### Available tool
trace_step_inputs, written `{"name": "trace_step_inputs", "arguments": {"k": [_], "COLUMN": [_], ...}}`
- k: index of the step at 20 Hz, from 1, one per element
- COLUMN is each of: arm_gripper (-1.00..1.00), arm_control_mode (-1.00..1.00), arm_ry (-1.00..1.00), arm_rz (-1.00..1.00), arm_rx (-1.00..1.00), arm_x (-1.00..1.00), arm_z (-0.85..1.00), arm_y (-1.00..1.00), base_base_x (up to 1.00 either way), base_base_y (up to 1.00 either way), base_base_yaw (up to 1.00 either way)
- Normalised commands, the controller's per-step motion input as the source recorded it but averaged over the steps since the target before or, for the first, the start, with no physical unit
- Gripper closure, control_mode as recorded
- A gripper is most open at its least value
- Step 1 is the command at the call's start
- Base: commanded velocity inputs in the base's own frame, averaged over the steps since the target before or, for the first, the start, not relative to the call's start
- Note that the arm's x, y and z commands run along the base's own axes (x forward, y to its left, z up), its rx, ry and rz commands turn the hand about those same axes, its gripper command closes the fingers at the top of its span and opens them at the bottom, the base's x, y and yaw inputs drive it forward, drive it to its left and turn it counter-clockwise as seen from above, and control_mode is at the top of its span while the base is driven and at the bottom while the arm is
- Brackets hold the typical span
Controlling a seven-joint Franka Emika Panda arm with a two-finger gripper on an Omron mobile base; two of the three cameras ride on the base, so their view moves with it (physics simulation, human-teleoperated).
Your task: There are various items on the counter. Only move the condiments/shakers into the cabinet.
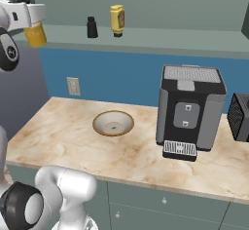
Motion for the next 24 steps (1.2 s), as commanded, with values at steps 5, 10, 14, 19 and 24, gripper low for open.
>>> {"name": "trace_step_inputs", "arguments": {"k": [5,10,14,19,24], "arm_gripper": [1.00,1.00,1.00,1.00,1.00], "arm_control_mode": [-1.00,-1.00,-1.00,-1.00,-1.00], "arm_ry": [0.03,0.09,0.05,0.01,0.00], "arm_rz": [-0.01,-0.04,-0.04,-0.01,0.00], "arm_rx": [0.00,0.00,-0.02,-0.05,-0.05], "arm_x": [0.67,0.65,0.65,0.50,0.55], "arm_z": [-0.01,-0.04,-0.06,-0.27,-0.25], "arm_y": [0.05,0.22,0.24,0.20,0.17], "base_base_x": [0.00,0.00,0.00,0.00,0.00], "base_base_y": [0.00,0.00,0.00,0.00,0.00], "base_base_yaw": [0.00,0.00,0.00,0.00,0.00]}}
